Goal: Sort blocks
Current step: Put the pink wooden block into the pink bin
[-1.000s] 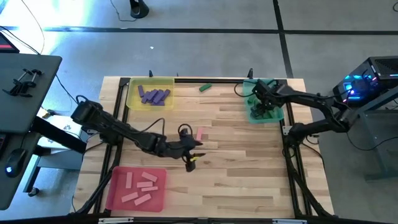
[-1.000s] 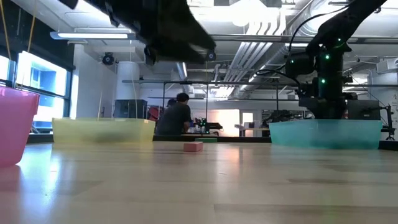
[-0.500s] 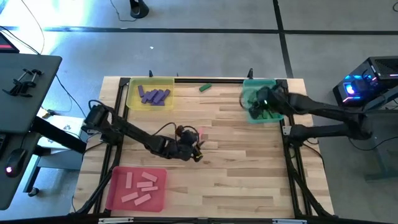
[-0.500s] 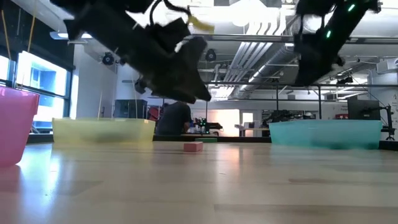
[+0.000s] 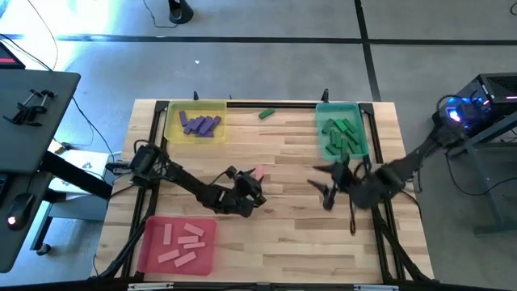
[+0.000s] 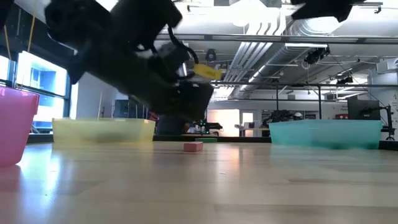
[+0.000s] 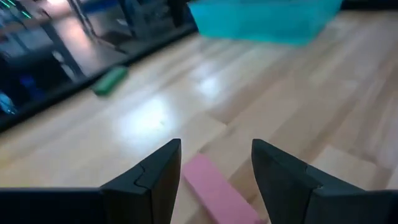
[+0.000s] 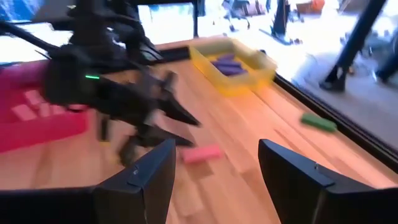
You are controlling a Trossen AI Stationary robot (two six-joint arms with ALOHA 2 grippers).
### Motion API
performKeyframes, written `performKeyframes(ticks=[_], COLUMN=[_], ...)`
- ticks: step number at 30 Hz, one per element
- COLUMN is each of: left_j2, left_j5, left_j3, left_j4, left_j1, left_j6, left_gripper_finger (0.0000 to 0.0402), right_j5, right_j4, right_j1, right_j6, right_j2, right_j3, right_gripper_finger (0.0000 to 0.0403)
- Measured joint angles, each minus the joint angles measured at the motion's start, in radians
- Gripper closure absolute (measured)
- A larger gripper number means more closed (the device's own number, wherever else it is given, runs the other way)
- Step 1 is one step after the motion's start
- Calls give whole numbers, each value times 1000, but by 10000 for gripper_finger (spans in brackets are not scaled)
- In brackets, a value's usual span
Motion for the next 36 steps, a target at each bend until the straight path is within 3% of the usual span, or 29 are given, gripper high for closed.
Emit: performKeyframes(ticks=[5, 13, 24, 32, 36], left_j2=[8, 8, 5, 3, 2], left_j5=[185, 364, 448, 450, 465], left_j3=[0, -1, 0, 2, 3], left_j4=[1, -11, -69, -137, -161], left_j1=[53, 146, 206, 208, 214], left_j6=[-26, -50, -53, -72, -73], left_gripper_finger=[220, 219, 217, 173, 184], right_j5=[130, 137, 122, 121, 120], right_j4=[103, 173, 187, 189, 204], right_j1=[132, 176, 175, 175, 175], right_j6=[0, 41, 76, 76, 76], right_j2=[114, 231, 258, 258, 258], right_j3=[0, 0, 0, 0, 0], right_gripper_finger=[188, 188, 188, 188, 188])
